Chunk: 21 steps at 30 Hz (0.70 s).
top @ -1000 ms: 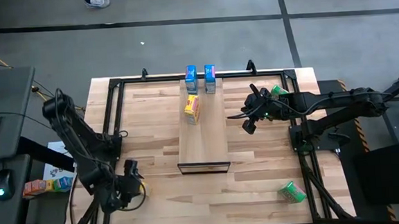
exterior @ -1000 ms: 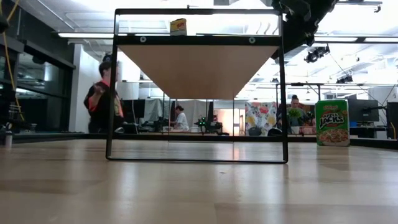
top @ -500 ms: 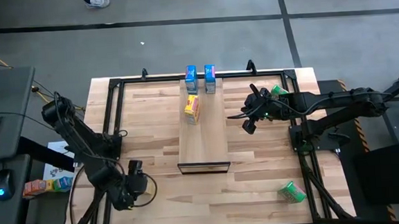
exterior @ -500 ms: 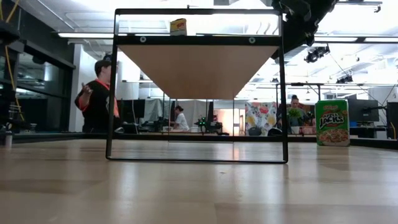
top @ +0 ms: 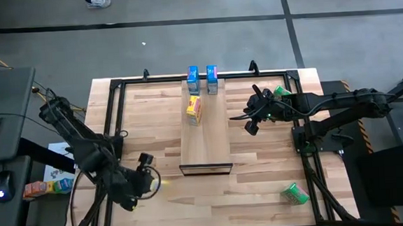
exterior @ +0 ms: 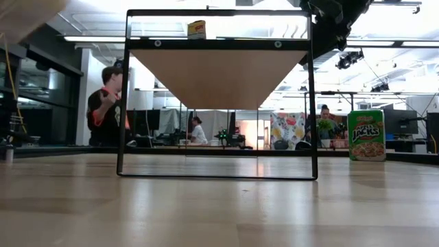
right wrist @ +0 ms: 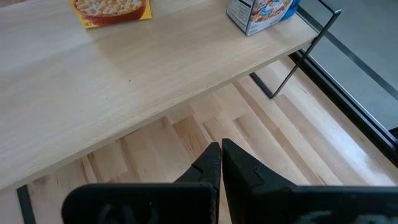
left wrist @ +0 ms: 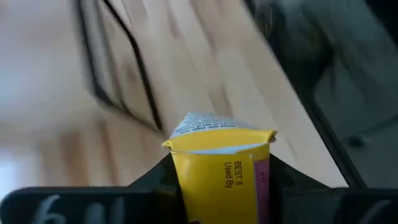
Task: Stack cereal on shelf
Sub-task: Put the yellow cereal box on the shelf
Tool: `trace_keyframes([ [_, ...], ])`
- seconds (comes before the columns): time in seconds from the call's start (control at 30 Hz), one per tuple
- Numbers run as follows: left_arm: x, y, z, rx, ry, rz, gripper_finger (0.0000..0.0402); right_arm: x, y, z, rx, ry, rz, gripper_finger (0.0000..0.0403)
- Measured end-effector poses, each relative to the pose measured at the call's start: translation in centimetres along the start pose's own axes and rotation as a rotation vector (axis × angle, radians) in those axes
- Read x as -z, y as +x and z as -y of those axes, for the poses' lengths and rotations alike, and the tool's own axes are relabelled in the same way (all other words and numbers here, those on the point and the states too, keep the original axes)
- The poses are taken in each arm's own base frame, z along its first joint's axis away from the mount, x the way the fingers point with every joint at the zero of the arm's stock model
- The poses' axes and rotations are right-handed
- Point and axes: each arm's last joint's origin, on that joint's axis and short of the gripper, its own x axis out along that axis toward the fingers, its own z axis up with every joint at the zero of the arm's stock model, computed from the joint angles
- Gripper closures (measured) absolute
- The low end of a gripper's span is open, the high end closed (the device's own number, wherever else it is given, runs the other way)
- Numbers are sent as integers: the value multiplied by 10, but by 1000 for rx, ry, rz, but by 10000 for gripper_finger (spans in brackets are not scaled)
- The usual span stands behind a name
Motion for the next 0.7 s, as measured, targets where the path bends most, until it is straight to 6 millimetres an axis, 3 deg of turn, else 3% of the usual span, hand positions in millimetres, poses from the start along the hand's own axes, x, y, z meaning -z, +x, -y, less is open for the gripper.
trace_keyframes([
  [0.2,-58,-44,-40,-242,151,209,301,0,0,0,0,-4,0,402],
  [0.33,-85,-60,-82,-403,118,243,301,0,0,0,0,-3,1,402],
  [0.5,-102,-33,-130,-360,8,183,300,0,1,-1,1,-22,-1,402],
  [0.7,-106,26,-162,-336,27,0,300,-1,8,-4,5,-32,-13,402],
])
